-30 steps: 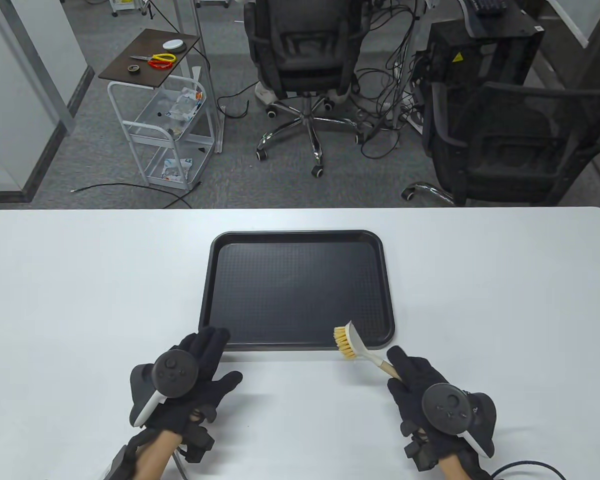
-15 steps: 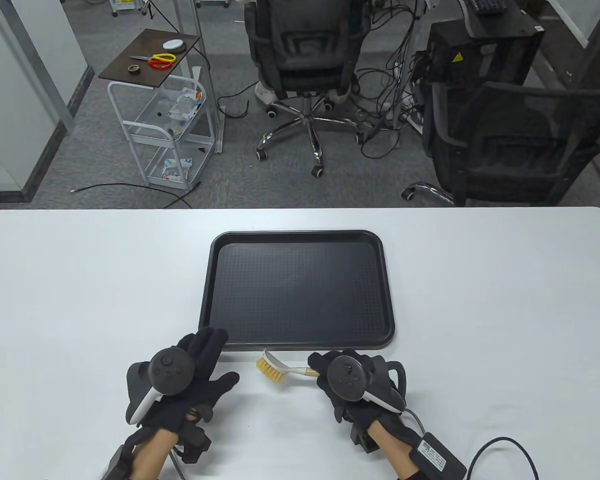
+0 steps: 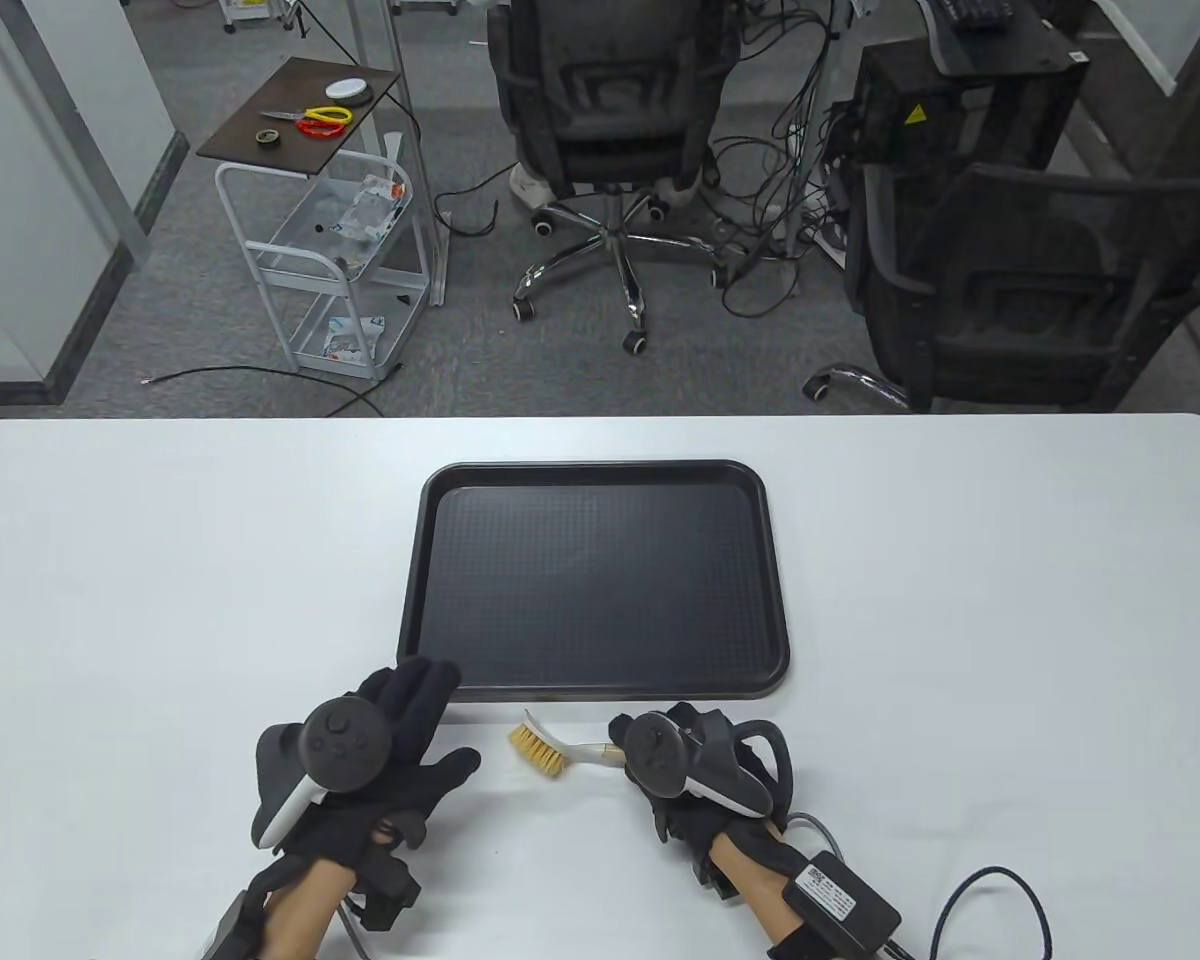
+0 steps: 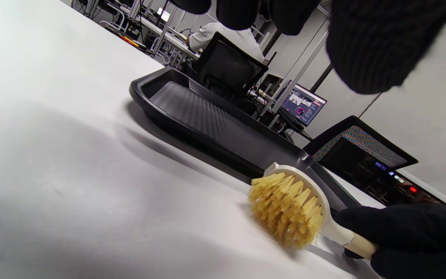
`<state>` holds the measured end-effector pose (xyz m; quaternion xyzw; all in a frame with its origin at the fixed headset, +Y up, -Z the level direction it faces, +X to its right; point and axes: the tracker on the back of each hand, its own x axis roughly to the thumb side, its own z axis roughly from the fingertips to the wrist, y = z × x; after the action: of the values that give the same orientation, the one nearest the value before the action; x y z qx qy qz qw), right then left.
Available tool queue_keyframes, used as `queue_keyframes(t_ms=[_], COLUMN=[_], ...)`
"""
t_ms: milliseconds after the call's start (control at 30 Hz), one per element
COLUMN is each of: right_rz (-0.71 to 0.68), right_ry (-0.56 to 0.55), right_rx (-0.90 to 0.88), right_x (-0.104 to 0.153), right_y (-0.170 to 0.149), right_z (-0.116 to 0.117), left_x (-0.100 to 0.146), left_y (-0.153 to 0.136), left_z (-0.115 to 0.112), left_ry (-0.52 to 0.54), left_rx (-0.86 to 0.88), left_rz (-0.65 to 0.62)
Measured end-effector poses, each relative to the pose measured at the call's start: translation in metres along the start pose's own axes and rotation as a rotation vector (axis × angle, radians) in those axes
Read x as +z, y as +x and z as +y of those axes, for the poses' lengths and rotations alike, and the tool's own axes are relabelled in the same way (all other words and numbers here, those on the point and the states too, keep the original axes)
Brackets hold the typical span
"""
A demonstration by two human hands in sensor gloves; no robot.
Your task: Scrub the tray with pot brush
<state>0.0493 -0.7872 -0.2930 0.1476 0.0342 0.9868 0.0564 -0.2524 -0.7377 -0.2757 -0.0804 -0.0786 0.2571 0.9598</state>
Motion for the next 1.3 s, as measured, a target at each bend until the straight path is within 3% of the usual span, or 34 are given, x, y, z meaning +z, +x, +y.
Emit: queue_keyframes(t_ms=[333, 567, 633, 833, 1067, 1300], right_rz=[-0.011, -0.046, -0.041, 0.068, 0.210, 0.252], right_ry=[0.004, -0.140, -0.135, -0.231, -0.173, -0.123], right_rx=[0.029, -0.046, -0.045, -0.126, -0.154, -0.157], right_x=[0.005, 0.031, 0.039, 0.061, 0.070, 0.067], right_y=[0.002, -0.001, -0.006, -0.044, -0.088, -0.100], right_z=[-0.005, -0.049, -0.061, -0.080, -0.066, -0.051], left_x=[0.001, 0.001, 0.001, 0.000, -0.001, -0.005], left_y=[0.000, 0.000, 0.000, 0.000, -0.002, -0.005], left_z=[0.000, -0.002, -0.003, -0.005, -0.006, -0.010], left_ry=[0.002, -0.008, -0.019, -0.027, -0.030, -0.058], left_rx=[-0.006, -0.018, -0.027, -0.030, -0.029, -0.044], left_rz=[0.004, 0.005, 0.011, 0.020, 0.043, 0.070])
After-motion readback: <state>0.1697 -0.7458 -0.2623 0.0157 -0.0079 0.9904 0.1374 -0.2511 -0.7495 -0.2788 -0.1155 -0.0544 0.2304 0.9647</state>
